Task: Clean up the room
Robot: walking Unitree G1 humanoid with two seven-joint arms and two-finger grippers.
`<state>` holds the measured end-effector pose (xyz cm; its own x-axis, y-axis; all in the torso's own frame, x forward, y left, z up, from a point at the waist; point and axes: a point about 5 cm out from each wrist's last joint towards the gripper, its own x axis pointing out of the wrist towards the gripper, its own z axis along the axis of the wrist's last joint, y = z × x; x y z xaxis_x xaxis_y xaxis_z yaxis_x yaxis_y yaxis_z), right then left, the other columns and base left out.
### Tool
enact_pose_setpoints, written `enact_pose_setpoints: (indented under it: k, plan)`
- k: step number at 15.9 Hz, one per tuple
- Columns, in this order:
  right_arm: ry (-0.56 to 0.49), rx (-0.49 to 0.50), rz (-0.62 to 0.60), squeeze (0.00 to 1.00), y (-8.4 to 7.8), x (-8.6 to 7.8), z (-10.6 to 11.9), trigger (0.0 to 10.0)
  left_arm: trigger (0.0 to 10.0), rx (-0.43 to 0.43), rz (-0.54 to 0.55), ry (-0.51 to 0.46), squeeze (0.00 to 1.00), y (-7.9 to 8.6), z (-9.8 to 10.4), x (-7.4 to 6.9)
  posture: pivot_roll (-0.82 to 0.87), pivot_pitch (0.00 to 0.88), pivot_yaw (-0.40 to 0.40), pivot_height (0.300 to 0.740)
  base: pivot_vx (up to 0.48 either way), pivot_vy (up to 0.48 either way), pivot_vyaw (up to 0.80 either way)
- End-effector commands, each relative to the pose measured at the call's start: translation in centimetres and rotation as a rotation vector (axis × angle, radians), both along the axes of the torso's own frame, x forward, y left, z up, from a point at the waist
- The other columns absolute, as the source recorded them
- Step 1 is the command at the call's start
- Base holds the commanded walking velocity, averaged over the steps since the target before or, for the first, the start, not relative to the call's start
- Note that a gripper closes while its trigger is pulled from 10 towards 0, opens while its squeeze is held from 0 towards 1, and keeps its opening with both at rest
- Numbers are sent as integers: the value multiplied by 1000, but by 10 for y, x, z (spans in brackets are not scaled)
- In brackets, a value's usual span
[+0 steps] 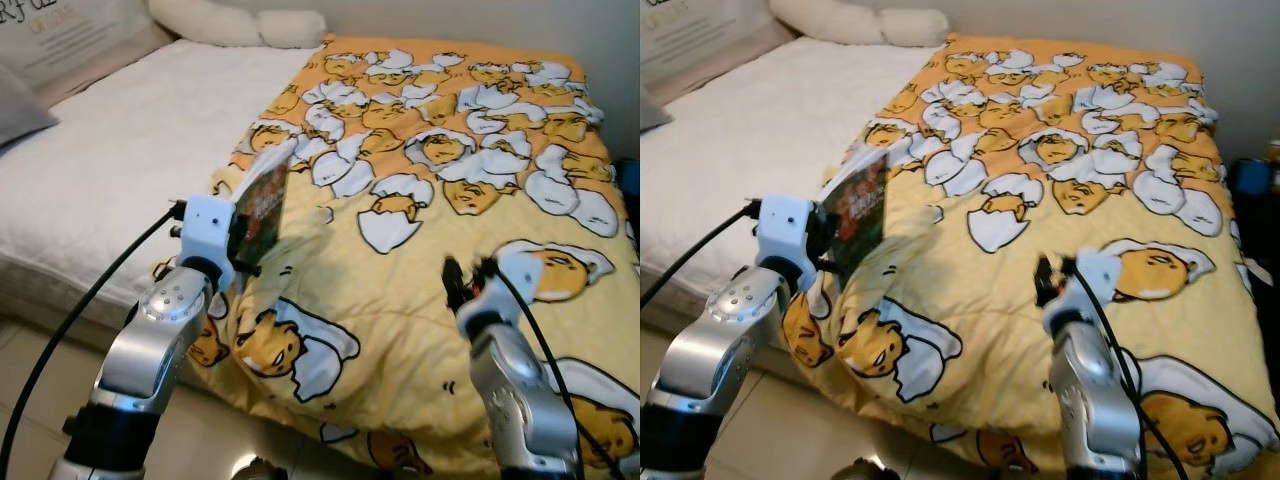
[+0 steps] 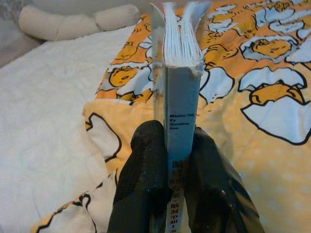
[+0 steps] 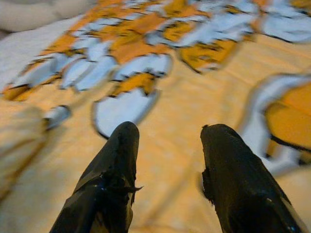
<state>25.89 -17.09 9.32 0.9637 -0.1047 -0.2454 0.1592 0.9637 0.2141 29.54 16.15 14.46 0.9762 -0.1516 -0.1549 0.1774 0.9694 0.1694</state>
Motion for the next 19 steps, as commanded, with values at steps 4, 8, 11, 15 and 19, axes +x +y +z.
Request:
enact_pose_setpoints:
  k: [4, 8, 11, 15, 19]
  plan:
    - [28, -7, 10, 0, 0, -4, 2, 10000, 10000, 5, 57, -30, 0, 5, 1, -12, -29, 0, 76, 740, 0, 308, -636]
    - [34, -25, 48, 0, 4, -2, 3, 10000, 10000, -19, 78, -15, 0, 8, 0, -14, -19, 0, 61, 740, 0, 318, -652]
    - [35, -36, 86, 0, 7, 1, 3, 10000, 10000, -24, 100, -15, 0, 12, 1, -17, -8, 0, 42, 740, 0, 320, -421]
    - [39, -66, 163, 0, 15, 5, 4, 10000, 10000, -30, 131, -6, 0, 15, -1, -22, 13, 0, 13, 740, 0, 327, 0]
    - [45, -84, 206, 0, 21, 4, 4, 10000, 10000, -29, 136, -7, 0, 14, 0, -25, 16, 0, 10, 740, 0, 352, 0]
